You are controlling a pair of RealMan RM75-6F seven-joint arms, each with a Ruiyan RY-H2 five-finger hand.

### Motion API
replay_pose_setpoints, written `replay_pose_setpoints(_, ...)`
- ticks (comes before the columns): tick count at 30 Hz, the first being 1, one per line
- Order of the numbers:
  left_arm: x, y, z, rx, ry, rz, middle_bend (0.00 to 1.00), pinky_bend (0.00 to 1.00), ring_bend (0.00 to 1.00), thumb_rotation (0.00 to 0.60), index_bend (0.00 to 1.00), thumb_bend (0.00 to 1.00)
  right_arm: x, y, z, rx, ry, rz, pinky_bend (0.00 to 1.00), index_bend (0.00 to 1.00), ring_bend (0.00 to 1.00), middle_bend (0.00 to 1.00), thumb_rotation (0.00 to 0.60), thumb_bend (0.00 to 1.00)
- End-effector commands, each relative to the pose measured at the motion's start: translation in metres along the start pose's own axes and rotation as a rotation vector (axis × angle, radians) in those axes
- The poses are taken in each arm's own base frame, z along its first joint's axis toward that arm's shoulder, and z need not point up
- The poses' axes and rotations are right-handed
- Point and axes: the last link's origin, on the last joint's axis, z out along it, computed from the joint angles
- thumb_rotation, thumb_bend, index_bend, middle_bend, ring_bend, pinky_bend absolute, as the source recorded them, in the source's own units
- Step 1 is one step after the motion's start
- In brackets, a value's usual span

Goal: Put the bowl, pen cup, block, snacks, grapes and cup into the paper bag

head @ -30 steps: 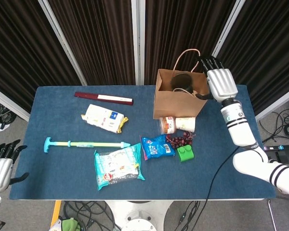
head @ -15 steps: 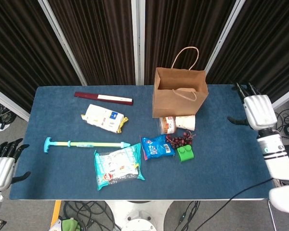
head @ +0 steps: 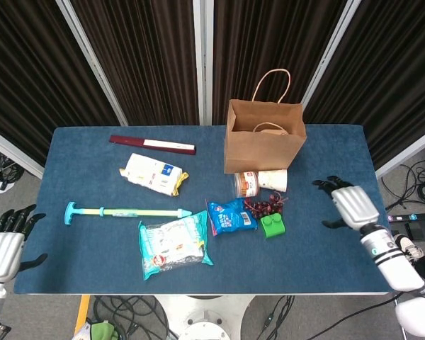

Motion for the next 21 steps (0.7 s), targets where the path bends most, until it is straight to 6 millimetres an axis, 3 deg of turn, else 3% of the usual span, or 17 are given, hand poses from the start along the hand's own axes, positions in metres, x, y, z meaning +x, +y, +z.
replay_pose_setpoints(1,0.000,-0.001,-0.001,0.005,-0.002,0.002,0.20,0.11,0.15,0.600,0.27,0.00,-0.029,-0.026,0.013,0.102,-0.083,-0.086,0.29,0.16,0.10,0.22,0.600,0.00)
replay_pose_setpoints(9,-0.001,-0.003,-0.005,0.017,-0.010,-0.004,0.20,0.11,0.15,0.600,0.27,0.00,-0.062,-0.059,0.026,0.196,-0.149,-0.138,0.19,0.11,0.02,0.17,0.600,0.00)
replay_pose_setpoints(21,-0.006,-0.007,-0.007,0.027,-0.016,-0.011,0.20,0.11,0.15,0.600,0.27,0.00,-0.078,-0.069,0.034,0.230,-0.142,-0.202,0.17,0.11,0.02,0.19,0.600,0.00)
